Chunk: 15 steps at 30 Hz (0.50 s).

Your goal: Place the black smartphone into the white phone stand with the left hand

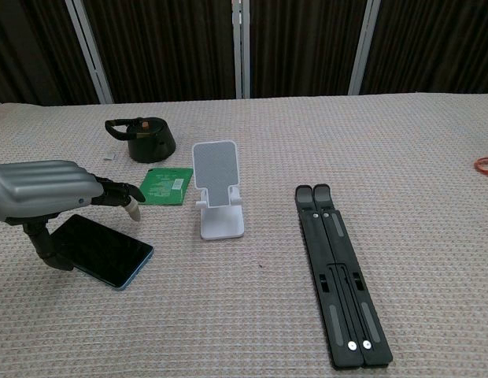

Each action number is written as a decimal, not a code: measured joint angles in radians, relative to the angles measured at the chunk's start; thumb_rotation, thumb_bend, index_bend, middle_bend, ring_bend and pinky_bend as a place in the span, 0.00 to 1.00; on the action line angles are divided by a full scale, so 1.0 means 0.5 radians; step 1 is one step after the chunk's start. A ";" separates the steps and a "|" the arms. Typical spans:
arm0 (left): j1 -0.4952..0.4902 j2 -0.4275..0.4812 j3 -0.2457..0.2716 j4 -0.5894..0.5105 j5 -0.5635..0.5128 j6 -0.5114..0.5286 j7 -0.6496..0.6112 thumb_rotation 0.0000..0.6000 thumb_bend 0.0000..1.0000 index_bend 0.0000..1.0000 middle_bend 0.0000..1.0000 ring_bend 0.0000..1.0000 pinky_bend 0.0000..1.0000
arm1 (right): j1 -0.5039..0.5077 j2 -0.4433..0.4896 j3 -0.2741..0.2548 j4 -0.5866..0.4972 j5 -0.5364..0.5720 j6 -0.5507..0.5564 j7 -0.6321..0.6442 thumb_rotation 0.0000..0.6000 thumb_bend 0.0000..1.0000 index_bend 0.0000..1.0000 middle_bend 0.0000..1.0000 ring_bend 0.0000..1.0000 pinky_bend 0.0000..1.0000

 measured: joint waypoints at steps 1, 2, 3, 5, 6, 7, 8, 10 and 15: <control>-0.002 -0.006 0.009 0.016 -0.010 -0.004 0.006 1.00 0.00 0.22 0.07 0.18 0.27 | 0.000 0.001 0.000 0.000 0.000 0.000 -0.001 1.00 0.00 0.00 0.00 0.00 0.00; -0.003 -0.011 0.016 0.028 -0.014 -0.005 0.014 1.00 0.00 0.22 0.07 0.18 0.27 | 0.000 0.002 0.000 0.000 -0.001 0.002 -0.004 1.00 0.00 0.00 0.00 0.00 0.00; -0.004 -0.016 0.023 0.038 -0.017 -0.006 0.021 1.00 0.00 0.23 0.07 0.18 0.27 | 0.000 0.002 -0.001 0.000 -0.002 0.004 -0.006 1.00 0.00 0.00 0.00 0.00 0.00; -0.006 -0.024 0.032 0.055 -0.027 -0.005 0.026 1.00 0.00 0.23 0.07 0.18 0.27 | 0.000 0.002 -0.001 -0.002 -0.003 0.005 -0.006 1.00 0.00 0.00 0.00 0.00 0.00; -0.007 -0.027 0.034 0.061 -0.032 -0.004 0.025 1.00 0.00 0.23 0.07 0.18 0.28 | -0.001 0.003 -0.001 -0.003 -0.002 0.005 -0.005 1.00 0.00 0.00 0.00 0.00 0.00; -0.008 -0.031 0.035 0.068 -0.040 -0.003 0.023 1.00 0.00 0.23 0.07 0.18 0.28 | -0.001 0.003 -0.001 -0.003 -0.002 0.005 -0.005 1.00 0.00 0.00 0.00 0.00 0.00; -0.008 -0.034 0.036 0.074 -0.046 -0.002 0.021 1.00 0.00 0.24 0.08 0.19 0.28 | -0.001 0.004 -0.001 -0.004 -0.001 0.004 -0.004 1.00 0.00 0.00 0.00 0.00 0.00; -0.012 -0.043 0.036 0.090 -0.058 -0.002 0.016 1.00 0.00 0.25 0.08 0.21 0.30 | -0.001 0.004 -0.001 -0.005 0.000 0.004 -0.004 1.00 0.00 0.00 0.00 0.00 0.00; -0.022 -0.064 0.042 0.115 -0.076 -0.007 -0.004 1.00 0.00 0.25 0.09 0.22 0.32 | -0.001 0.005 0.002 -0.003 0.005 0.007 -0.007 1.00 0.00 0.00 0.00 0.00 0.00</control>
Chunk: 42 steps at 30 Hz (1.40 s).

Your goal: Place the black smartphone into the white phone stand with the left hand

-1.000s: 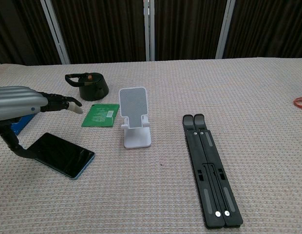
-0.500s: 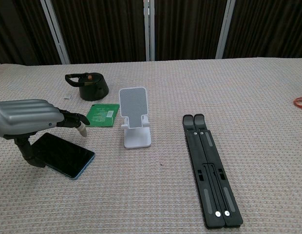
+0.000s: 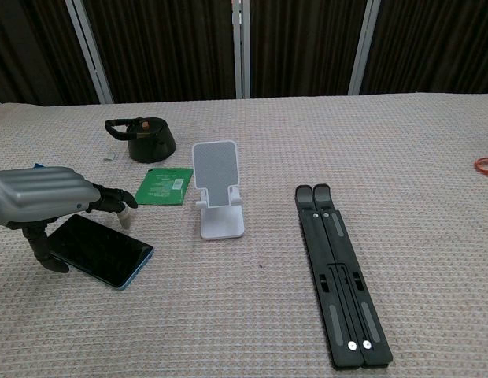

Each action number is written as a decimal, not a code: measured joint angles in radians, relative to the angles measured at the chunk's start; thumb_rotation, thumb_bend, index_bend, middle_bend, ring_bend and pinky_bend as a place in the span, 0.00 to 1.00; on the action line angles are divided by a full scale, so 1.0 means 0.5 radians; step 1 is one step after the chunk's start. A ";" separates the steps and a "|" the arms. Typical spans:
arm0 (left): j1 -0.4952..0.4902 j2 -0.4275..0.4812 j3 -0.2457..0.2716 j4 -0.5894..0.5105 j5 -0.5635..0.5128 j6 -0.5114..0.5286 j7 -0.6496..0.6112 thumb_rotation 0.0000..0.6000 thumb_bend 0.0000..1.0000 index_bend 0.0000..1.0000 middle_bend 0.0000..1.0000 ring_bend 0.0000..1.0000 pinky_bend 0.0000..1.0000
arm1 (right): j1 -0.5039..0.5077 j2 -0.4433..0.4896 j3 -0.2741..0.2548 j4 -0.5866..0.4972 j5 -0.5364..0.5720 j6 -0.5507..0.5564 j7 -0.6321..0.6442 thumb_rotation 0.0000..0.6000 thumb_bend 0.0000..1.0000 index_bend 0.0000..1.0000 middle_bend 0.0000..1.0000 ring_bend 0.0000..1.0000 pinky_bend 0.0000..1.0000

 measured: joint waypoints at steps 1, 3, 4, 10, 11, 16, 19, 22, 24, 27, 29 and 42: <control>-0.002 -0.008 0.002 0.007 -0.005 -0.005 0.001 1.00 0.00 0.25 0.09 0.22 0.32 | 0.000 0.000 0.000 0.002 0.001 -0.001 -0.003 1.00 0.00 0.00 0.00 0.00 0.00; -0.008 -0.024 0.006 0.016 -0.017 -0.016 0.001 1.00 0.00 0.26 0.09 0.22 0.33 | 0.002 -0.003 -0.002 0.004 0.002 -0.005 -0.006 1.00 0.00 0.00 0.00 0.00 0.00; -0.012 -0.040 0.008 0.023 -0.023 -0.021 0.001 1.00 0.00 0.26 0.09 0.22 0.33 | 0.002 -0.003 -0.002 0.006 0.004 -0.006 -0.008 1.00 0.00 0.00 0.00 0.00 0.00; -0.027 -0.085 0.027 0.058 -0.042 -0.019 0.001 1.00 0.00 0.36 0.20 0.31 0.38 | 0.002 -0.004 -0.001 0.015 0.013 -0.010 -0.003 1.00 0.00 0.00 0.00 0.00 0.00; -0.027 -0.087 0.026 0.060 -0.041 -0.005 0.002 1.00 0.00 0.43 0.26 0.36 0.42 | 0.002 -0.004 -0.001 0.015 0.012 -0.008 -0.003 1.00 0.00 0.00 0.00 0.00 0.00; -0.018 -0.084 0.031 0.067 -0.018 0.082 -0.006 1.00 0.00 0.58 0.38 0.46 0.50 | 0.002 -0.004 -0.003 0.019 0.015 -0.013 0.000 1.00 0.00 0.00 0.00 0.00 0.00; -0.013 -0.065 0.039 0.061 0.003 0.127 -0.032 1.00 0.00 0.58 0.38 0.46 0.50 | 0.002 -0.003 -0.004 0.018 0.016 -0.014 0.002 1.00 0.00 0.00 0.00 0.00 0.00; -0.006 -0.026 0.050 0.045 0.026 0.177 -0.065 1.00 0.00 0.58 0.38 0.46 0.50 | 0.001 -0.002 -0.005 0.015 0.016 -0.016 0.004 1.00 0.00 0.00 0.00 0.00 0.00; -0.003 -0.007 0.055 0.034 0.040 0.206 -0.077 1.00 0.00 0.58 0.38 0.46 0.50 | 0.001 0.000 -0.006 0.012 0.015 -0.016 0.003 1.00 0.00 0.00 0.00 0.00 0.00; 0.002 0.025 0.057 0.010 0.066 0.260 -0.094 1.00 0.00 0.58 0.38 0.46 0.50 | 0.001 0.002 -0.007 0.004 0.013 -0.014 0.004 1.00 0.00 0.00 0.00 0.00 0.00; 0.003 0.051 0.053 -0.010 0.097 0.314 -0.096 1.00 0.00 0.58 0.38 0.46 0.50 | 0.000 0.005 -0.006 -0.003 0.011 -0.012 0.007 1.00 0.00 0.00 0.00 0.00 0.00; -0.305 0.200 -0.134 0.092 0.749 0.796 0.333 1.00 0.00 0.61 0.39 0.47 0.51 | -0.009 0.030 0.004 -0.022 0.027 -0.003 0.041 1.00 0.00 0.00 0.00 0.00 0.00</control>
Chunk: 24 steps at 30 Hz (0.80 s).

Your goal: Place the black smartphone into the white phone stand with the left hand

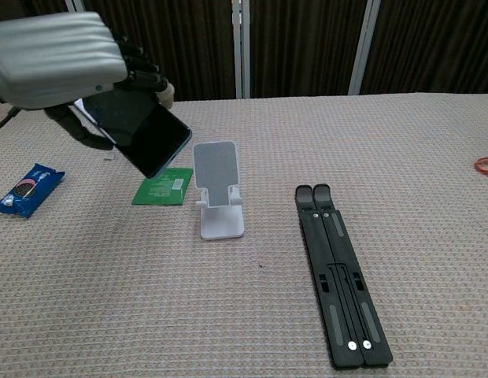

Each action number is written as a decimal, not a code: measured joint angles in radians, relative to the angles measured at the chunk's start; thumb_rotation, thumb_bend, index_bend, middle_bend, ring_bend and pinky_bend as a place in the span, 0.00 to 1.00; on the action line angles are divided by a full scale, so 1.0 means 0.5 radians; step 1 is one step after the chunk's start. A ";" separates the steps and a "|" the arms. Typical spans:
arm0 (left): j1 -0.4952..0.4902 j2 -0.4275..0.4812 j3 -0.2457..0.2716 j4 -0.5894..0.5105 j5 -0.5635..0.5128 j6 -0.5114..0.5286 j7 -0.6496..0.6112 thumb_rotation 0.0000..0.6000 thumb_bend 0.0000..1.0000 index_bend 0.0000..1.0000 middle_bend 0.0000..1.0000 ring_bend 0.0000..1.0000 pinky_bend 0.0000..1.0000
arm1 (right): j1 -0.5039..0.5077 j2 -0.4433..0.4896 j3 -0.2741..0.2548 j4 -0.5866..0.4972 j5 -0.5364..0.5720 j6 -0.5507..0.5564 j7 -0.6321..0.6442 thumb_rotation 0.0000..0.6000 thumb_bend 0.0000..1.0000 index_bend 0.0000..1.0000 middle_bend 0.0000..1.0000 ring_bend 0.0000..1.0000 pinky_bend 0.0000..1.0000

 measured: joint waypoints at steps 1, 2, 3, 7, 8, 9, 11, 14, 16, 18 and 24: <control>-0.071 0.010 -0.013 0.020 0.057 -0.038 0.076 1.00 0.00 0.61 0.39 0.47 0.51 | -0.001 0.001 0.000 0.000 0.001 0.000 0.003 1.00 0.00 0.00 0.00 0.00 0.00; -0.114 0.017 -0.022 0.031 0.085 -0.075 0.127 1.00 0.00 0.61 0.39 0.47 0.51 | -0.002 0.003 0.001 0.000 0.003 0.001 0.006 1.00 0.00 0.00 0.00 0.00 0.00; -0.150 0.023 -0.030 0.039 0.105 -0.118 0.171 1.00 0.00 0.61 0.39 0.47 0.51 | -0.003 0.004 0.002 0.000 0.005 0.001 0.009 1.00 0.00 0.00 0.00 0.00 0.00; -0.292 0.033 -0.052 0.040 0.151 -0.355 0.362 1.00 0.00 0.61 0.39 0.47 0.51 | -0.008 0.012 0.006 0.004 0.019 0.001 0.029 1.00 0.00 0.00 0.00 0.00 0.00; -0.322 0.033 -0.054 0.035 0.159 -0.411 0.401 1.00 0.00 0.61 0.39 0.47 0.51 | -0.010 0.013 0.008 0.005 0.022 0.001 0.034 1.00 0.00 0.00 0.00 0.00 0.00; -0.350 0.031 -0.054 0.030 0.165 -0.467 0.439 1.00 0.00 0.61 0.39 0.47 0.51 | -0.013 0.017 0.009 0.009 0.028 0.002 0.046 1.00 0.00 0.00 0.00 0.00 0.00; -0.410 0.024 -0.052 0.012 0.173 -0.597 0.521 1.00 0.00 0.61 0.39 0.47 0.51 | -0.018 0.023 0.012 0.014 0.034 0.002 0.065 1.00 0.00 0.00 0.00 0.00 0.00; -0.481 0.005 -0.045 -0.028 0.171 -0.744 0.605 1.00 0.00 0.60 0.38 0.47 0.50 | -0.025 0.032 0.014 0.021 0.039 0.005 0.089 1.00 0.00 0.00 0.00 0.00 0.00; -0.514 -0.018 -0.041 -0.055 0.159 -0.798 0.647 1.00 0.00 0.60 0.37 0.47 0.50 | -0.030 0.038 0.015 0.025 0.040 0.008 0.105 1.00 0.00 0.00 0.00 0.00 0.00; -0.531 -0.044 -0.040 -0.071 0.141 -0.827 0.675 1.00 0.00 0.60 0.37 0.47 0.50 | -0.034 0.043 0.016 0.026 0.041 0.011 0.115 1.00 0.00 0.00 0.00 0.00 0.00; -0.579 -0.093 -0.037 -0.089 0.105 -0.907 0.744 1.00 0.00 0.60 0.37 0.47 0.50 | -0.040 0.051 0.022 0.024 0.044 0.019 0.134 1.00 0.00 0.00 0.00 0.00 0.00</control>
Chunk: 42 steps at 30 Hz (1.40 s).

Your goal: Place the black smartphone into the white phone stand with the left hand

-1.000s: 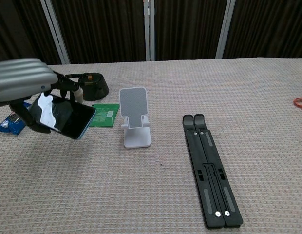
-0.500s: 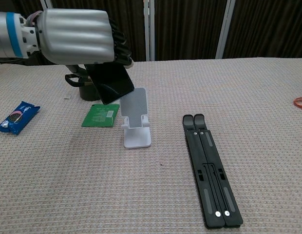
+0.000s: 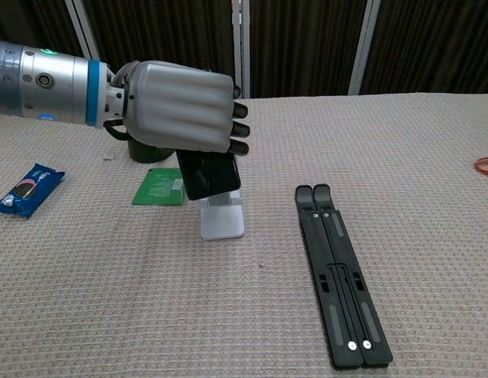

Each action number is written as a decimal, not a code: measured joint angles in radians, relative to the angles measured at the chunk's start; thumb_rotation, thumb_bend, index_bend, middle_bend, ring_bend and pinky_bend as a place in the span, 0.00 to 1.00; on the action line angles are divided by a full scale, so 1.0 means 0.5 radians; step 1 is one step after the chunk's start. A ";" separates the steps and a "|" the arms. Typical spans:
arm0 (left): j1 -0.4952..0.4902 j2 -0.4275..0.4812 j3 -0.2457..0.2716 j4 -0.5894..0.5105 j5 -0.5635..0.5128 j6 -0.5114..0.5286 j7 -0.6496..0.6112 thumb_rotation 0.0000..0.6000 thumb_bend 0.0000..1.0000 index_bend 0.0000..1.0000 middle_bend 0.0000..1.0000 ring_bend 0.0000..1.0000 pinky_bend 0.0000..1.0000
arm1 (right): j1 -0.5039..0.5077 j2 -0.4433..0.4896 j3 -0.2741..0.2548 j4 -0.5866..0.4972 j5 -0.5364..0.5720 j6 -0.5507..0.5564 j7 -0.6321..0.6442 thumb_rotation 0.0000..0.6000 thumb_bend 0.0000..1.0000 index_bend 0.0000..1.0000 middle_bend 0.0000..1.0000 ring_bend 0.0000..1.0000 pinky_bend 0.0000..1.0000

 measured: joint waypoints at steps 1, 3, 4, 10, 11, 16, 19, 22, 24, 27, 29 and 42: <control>-0.011 0.001 0.000 -0.006 -0.007 -0.021 0.016 1.00 0.00 0.60 0.37 0.47 0.50 | 0.000 0.001 0.001 0.000 0.001 -0.001 0.003 1.00 0.00 0.00 0.00 0.00 0.00; -0.022 0.009 -0.002 -0.018 -0.025 -0.037 0.037 1.00 0.00 0.59 0.37 0.47 0.49 | -0.001 0.002 0.001 0.004 0.003 -0.004 0.008 1.00 0.00 0.00 0.00 0.00 0.00; -0.025 0.017 -0.003 -0.024 -0.033 -0.041 0.045 1.00 0.00 0.59 0.37 0.47 0.49 | -0.001 0.003 0.001 0.006 0.004 -0.005 0.010 1.00 0.00 0.00 0.00 0.00 0.00; -0.048 0.047 -0.008 -0.045 -0.080 -0.091 0.091 1.00 0.00 0.59 0.36 0.47 0.49 | -0.002 0.008 0.007 0.004 0.006 -0.002 0.019 1.00 0.00 0.00 0.00 0.00 0.00; -0.052 0.045 -0.007 -0.045 -0.087 -0.102 0.098 1.00 0.00 0.59 0.36 0.47 0.49 | -0.003 0.008 0.007 0.003 0.006 -0.001 0.019 1.00 0.00 0.00 0.00 0.00 0.00; -0.064 0.026 0.015 -0.043 -0.105 -0.117 0.112 1.00 0.00 0.59 0.36 0.47 0.49 | -0.004 0.009 0.008 0.001 0.006 0.000 0.020 1.00 0.00 0.00 0.00 0.00 0.00; -0.076 0.023 0.025 -0.038 -0.109 -0.132 0.122 1.00 0.00 0.59 0.36 0.47 0.49 | -0.002 0.005 0.005 0.004 0.003 -0.004 0.015 1.00 0.00 0.00 0.00 0.00 0.00; -0.082 0.010 0.033 -0.029 -0.124 -0.141 0.131 1.00 0.00 0.59 0.36 0.47 0.49 | -0.003 0.005 0.007 0.004 0.005 -0.002 0.015 1.00 0.00 0.00 0.00 0.00 0.00; -0.084 -0.001 0.037 -0.023 -0.130 -0.143 0.138 1.00 0.00 0.58 0.36 0.47 0.49 | -0.003 0.007 0.009 0.004 0.009 -0.004 0.018 1.00 0.00 0.00 0.00 0.00 0.00; -0.084 -0.014 0.040 -0.016 -0.143 -0.139 0.146 1.00 0.00 0.58 0.36 0.47 0.49 | -0.003 0.007 0.010 0.007 0.010 -0.006 0.020 1.00 0.00 0.00 0.00 0.00 0.00; -0.085 -0.023 0.043 -0.011 -0.152 -0.143 0.156 1.00 0.00 0.58 0.36 0.47 0.49 | -0.001 0.006 0.009 0.008 0.010 -0.009 0.021 1.00 0.00 0.00 0.00 0.00 0.00; -0.094 -0.072 0.074 0.016 -0.178 -0.138 0.197 1.00 0.00 0.05 0.00 0.03 0.22 | -0.003 0.008 0.012 0.012 0.012 -0.011 0.034 1.00 0.00 0.00 0.00 0.00 0.00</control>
